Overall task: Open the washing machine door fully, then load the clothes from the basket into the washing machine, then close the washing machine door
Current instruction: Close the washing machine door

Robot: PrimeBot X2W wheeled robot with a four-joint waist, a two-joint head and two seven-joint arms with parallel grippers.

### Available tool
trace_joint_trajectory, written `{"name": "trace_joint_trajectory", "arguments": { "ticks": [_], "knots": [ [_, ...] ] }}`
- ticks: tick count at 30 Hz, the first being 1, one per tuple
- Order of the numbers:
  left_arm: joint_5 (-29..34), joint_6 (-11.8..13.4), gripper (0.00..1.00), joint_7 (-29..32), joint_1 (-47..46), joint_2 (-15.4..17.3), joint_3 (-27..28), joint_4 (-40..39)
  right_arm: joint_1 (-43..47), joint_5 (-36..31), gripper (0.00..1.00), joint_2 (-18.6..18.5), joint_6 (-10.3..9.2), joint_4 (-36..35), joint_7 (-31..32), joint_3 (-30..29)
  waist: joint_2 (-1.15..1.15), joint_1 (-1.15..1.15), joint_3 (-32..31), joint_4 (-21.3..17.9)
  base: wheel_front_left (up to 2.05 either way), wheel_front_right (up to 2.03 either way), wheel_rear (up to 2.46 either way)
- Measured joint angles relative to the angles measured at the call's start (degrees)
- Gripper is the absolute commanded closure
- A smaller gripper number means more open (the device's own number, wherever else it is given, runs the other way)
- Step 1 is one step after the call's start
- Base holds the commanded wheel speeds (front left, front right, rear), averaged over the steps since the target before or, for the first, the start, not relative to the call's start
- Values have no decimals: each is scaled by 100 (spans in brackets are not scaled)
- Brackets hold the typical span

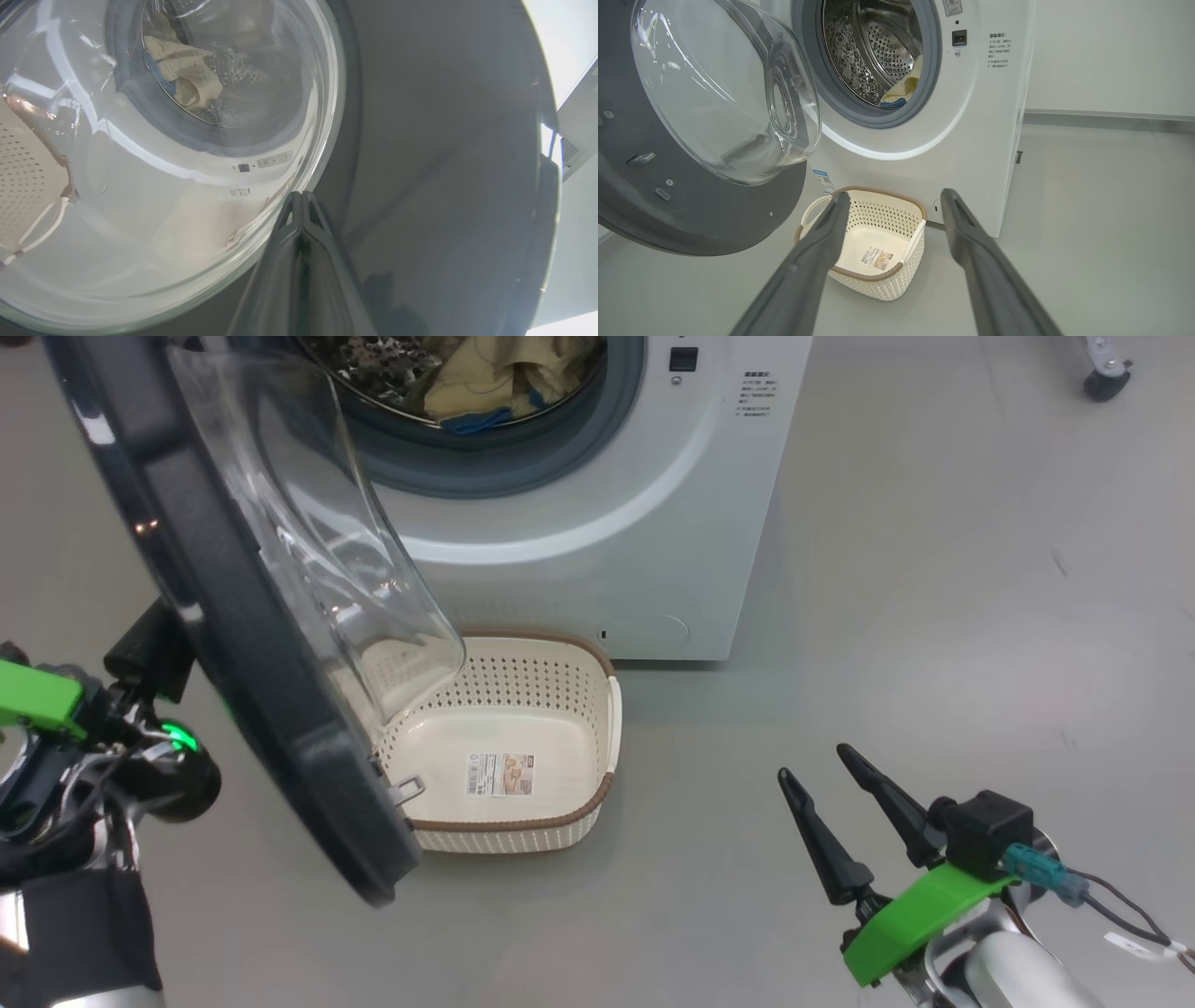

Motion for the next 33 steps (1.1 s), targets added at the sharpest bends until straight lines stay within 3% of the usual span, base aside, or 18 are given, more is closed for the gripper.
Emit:
{"name": "trace_joint_trajectory", "arguments": {
  "ticks": [5,14,23,33],
  "knots": [
    [0,-63,100,-205,-92,-198,-188,85,-1,1,0,0,0,0,0,-16,0,0,39,-163,0,0,0],
    [224,-68,100,-1445,-521,-303,-357,76,-64,0,0,9,0,-3,0,-32,0,0,290,-415,0,0,0],
    [37,-68,100,-1796,-818,-341,-959,79,-208,-1,0,66,0,-27,0,-48,0,0,551,-675,0,0,0],
    [8,-70,100,-2423,-1118,-348,-1031,65,-348,-9,0,80,0,-71,-1,-110,0,0,871,-939,0,0,0]
  ]
}}
